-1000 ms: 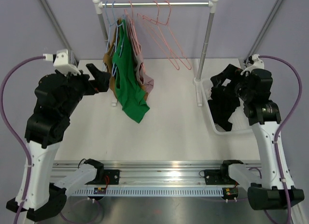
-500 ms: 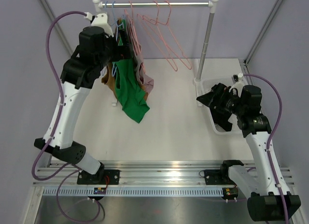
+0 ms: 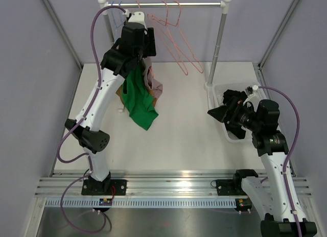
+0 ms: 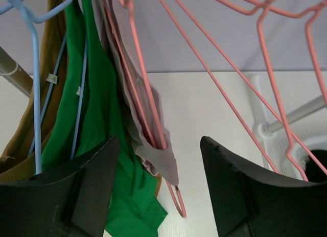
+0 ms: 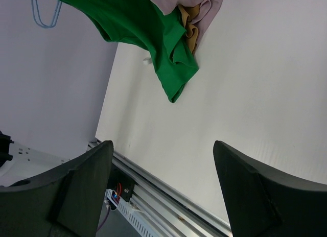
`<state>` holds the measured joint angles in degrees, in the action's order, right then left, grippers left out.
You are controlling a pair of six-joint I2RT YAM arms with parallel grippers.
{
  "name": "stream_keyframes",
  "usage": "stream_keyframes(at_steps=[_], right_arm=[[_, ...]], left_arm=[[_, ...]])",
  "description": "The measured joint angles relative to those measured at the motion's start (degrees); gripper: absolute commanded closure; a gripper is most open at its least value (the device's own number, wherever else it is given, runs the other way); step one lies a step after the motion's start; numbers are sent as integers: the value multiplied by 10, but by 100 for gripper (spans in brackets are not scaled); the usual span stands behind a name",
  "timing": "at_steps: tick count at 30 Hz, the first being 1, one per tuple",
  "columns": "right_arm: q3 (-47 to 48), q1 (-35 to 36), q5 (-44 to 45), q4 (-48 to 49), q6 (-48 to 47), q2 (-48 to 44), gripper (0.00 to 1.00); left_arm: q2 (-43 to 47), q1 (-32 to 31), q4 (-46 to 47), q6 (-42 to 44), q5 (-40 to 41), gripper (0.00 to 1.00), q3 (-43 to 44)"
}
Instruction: Remove the tank top from the hanger
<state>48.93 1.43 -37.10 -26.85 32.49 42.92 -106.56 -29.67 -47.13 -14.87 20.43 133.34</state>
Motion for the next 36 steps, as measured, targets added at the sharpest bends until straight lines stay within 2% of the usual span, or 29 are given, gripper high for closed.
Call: stream_keyframes(at_steps=[4,7,9,10,13,14,24,36], right_arm=[[0,0,-8,0,4,-20,15],[-1,0,-15,0,6,-29,15],[-2,0,-16,0,6,-32,16],[-2,1,-16,0,6,-32,16],[-2,2,-16,0,6,-31,17],[-2,2,-16,0,6,-30,17],[-3,4,-16,0,6,-24,18],[0,4,-15,-15,3,-25,17]], left_arm=[[-28,1,31,7,37,48,0],[-55,1,52,19,60,49,3],[-78,1,57,26,70,58,14],[-90,1,57,29,74,77,21],[-113,1,57,33,85,97,28],[-114,1,58,31,92,100,28],[-76,-7,51,30,82,100,26],[62,-14,3,-7,-4,100,20]])
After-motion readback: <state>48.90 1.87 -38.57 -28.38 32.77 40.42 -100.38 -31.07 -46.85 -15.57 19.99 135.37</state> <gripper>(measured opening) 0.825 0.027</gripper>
